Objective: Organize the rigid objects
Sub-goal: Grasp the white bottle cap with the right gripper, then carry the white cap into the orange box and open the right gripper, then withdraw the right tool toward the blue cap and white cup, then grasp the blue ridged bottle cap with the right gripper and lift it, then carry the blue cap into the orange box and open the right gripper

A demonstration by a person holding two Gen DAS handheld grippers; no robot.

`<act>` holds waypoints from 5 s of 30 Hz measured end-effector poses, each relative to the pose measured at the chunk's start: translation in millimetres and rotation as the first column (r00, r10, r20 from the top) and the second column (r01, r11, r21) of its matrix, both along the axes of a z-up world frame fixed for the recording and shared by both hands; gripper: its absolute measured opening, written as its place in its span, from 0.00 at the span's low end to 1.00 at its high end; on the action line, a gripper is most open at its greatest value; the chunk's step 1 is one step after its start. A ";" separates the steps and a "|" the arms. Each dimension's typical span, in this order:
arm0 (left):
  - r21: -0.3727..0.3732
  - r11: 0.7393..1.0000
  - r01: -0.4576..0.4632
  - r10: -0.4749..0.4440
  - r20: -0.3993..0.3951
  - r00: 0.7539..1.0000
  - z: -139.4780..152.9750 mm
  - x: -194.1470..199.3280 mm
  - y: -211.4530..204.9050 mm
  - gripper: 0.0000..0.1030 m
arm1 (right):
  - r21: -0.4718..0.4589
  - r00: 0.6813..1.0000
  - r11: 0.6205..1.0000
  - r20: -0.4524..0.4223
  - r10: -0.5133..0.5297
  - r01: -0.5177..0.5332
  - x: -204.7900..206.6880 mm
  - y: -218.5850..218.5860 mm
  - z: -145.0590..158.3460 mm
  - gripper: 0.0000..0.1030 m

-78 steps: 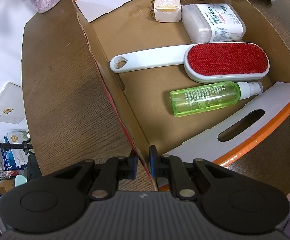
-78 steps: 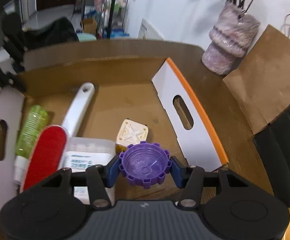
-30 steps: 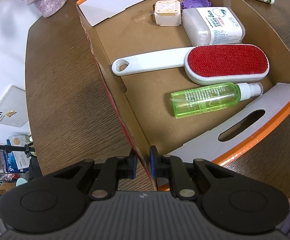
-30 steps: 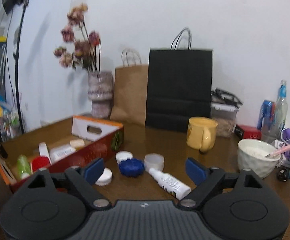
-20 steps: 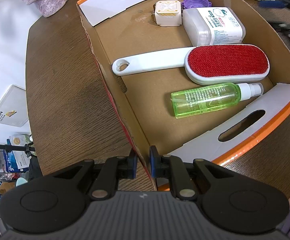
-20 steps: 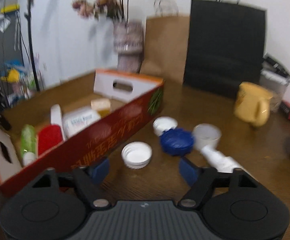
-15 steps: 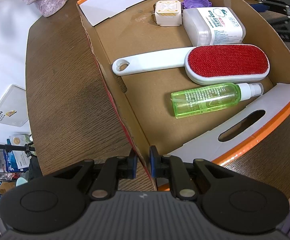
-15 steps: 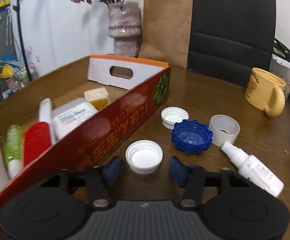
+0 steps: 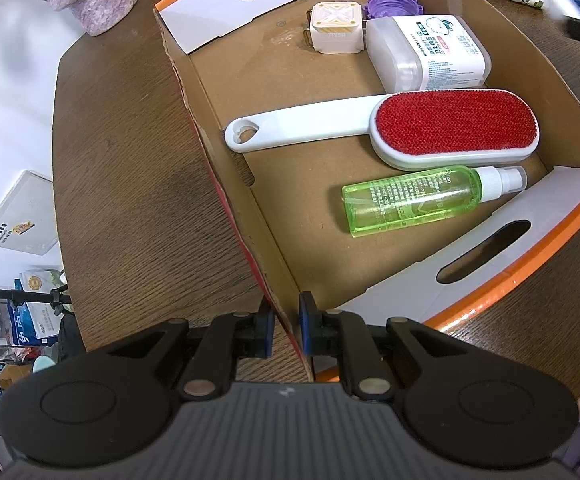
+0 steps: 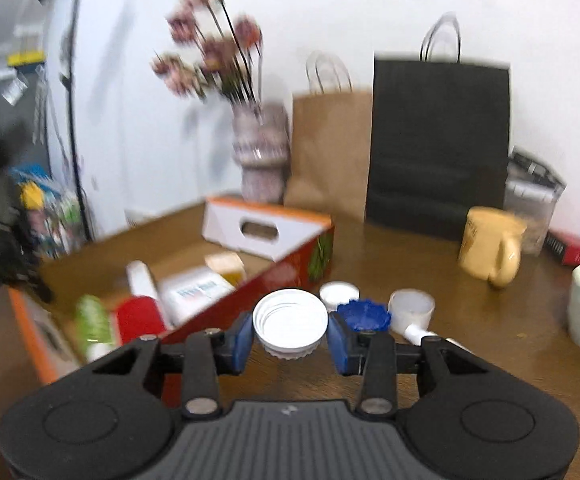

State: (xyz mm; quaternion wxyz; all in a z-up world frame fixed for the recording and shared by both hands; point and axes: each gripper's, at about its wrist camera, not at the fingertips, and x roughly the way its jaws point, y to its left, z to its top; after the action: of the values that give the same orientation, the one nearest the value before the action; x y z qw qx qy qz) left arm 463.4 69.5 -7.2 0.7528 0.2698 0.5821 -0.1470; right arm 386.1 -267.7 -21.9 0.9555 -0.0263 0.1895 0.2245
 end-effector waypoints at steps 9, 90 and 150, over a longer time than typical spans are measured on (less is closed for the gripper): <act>-0.004 1.000 0.001 -0.001 0.006 1.000 1.1 -0.7 0.5 0.12 | 0.046 0.999 0.999 0.036 -0.002 0.000 -67.8 -14.4 20.1 0.38; -0.040 0.999 -0.004 0.006 0.033 0.999 1.6 -4.5 6.7 0.12 | -0.047 0.992 0.991 0.027 -0.124 0.126 12.4 -7.3 -12.2 0.87; -0.041 0.999 0.000 0.002 0.039 0.999 1.5 -5.2 6.2 0.12 | -0.075 0.981 0.996 0.185 0.061 -0.047 -40.7 1.3 43.1 0.50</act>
State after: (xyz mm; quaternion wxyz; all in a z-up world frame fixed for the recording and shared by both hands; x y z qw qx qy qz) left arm 458.2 75.7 -5.7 0.7694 0.2568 0.5644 -0.1533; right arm 345.4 -266.4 21.3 0.9611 -0.0859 0.1058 0.2402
